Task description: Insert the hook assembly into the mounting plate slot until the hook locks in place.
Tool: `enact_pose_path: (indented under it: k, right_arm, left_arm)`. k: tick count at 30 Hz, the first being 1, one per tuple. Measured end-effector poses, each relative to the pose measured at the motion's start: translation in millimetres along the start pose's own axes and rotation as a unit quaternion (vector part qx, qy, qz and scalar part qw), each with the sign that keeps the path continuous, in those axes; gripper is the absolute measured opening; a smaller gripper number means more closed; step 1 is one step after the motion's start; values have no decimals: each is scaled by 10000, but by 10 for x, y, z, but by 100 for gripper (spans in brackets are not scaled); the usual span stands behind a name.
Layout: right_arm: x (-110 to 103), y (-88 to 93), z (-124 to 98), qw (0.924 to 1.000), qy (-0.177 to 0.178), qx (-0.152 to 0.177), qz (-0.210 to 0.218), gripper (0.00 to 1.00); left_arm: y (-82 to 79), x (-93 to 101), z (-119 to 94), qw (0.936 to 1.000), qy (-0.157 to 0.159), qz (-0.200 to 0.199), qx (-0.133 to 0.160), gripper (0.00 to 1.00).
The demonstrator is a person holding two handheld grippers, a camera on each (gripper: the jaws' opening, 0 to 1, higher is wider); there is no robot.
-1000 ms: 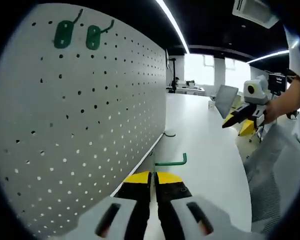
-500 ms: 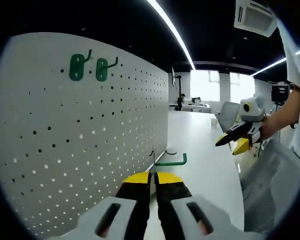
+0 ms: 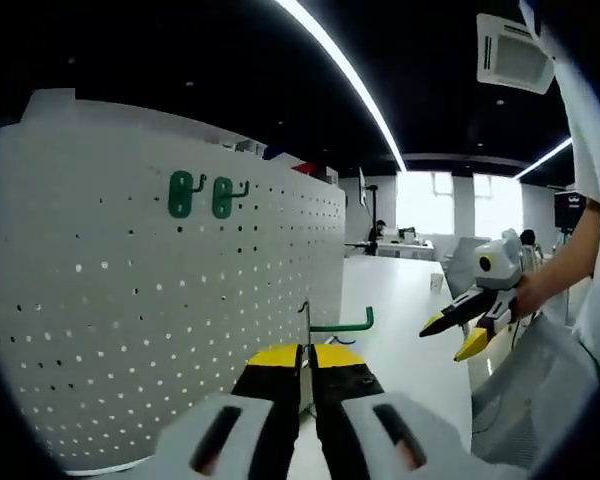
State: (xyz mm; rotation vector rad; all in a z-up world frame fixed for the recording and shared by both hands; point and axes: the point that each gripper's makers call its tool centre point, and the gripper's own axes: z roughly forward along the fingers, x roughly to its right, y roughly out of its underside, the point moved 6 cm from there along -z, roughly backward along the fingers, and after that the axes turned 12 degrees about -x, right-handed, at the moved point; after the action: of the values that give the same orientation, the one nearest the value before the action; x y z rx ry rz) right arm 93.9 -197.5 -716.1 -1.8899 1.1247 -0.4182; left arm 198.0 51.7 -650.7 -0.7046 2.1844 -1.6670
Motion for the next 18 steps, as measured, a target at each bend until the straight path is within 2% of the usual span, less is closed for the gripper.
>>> enact_pose_path:
  k: [9,18]
  right_arm:
    - [-23,-26,21,10000,-72,63,-1,53]
    - [-10,-31,11,9999,-61,101,29,53]
  left_arm:
    - [-62,81,-147,9996,-170,-81,221,3]
    - [-133,172,-218,9990,-189,-97,382,3]
